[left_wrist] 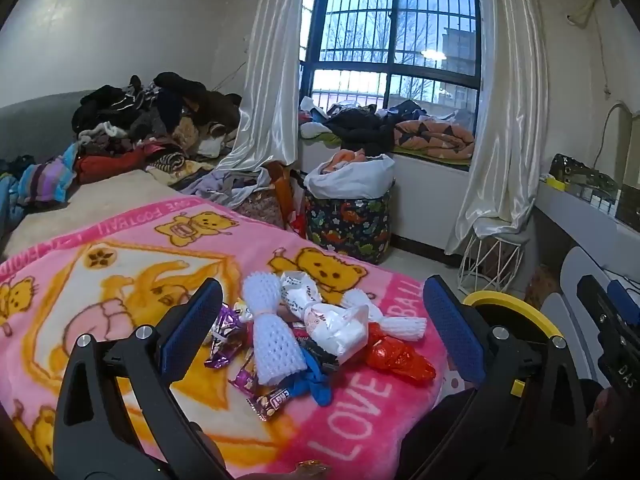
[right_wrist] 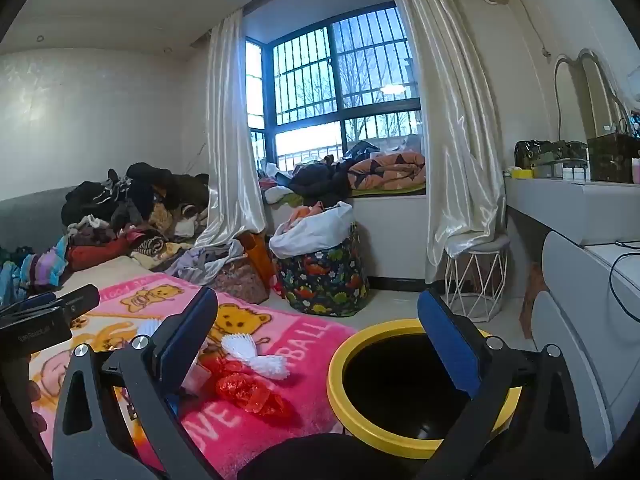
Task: Collect trash
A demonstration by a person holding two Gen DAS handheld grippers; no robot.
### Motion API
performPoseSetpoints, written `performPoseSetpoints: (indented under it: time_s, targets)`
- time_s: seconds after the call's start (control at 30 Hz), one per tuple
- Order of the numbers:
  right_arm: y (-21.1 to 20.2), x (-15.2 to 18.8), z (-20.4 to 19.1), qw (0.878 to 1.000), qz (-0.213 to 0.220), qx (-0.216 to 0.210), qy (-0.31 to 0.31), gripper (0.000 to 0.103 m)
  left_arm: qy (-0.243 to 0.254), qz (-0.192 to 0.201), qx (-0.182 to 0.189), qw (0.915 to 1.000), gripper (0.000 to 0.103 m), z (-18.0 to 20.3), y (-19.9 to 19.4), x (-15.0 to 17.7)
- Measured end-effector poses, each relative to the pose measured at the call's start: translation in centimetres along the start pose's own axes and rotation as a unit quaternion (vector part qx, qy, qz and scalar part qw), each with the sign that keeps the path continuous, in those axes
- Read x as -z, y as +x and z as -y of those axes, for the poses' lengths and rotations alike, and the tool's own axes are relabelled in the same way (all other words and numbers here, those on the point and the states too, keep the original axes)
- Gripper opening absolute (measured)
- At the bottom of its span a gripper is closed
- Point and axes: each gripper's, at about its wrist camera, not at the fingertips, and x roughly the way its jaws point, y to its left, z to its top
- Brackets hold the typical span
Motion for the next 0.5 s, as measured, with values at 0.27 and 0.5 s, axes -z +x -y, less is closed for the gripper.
performPoseSetpoints:
  time_s: [0.27,0.5]
  targets:
    - [0.48,-0.14,-0.46,1.000,-0.003,-0.002,-0.017,0.097,-0.002,0.008,-0.001,1.0000,0.092,0.71,-0.41,-0.75]
    - [0.25,0.01,-0.66,1.000,0.004,-0.004,-0.020,0.097,-0.002,0.011,0.003,0.9999,0.092,0.89,-0.72,-0.94]
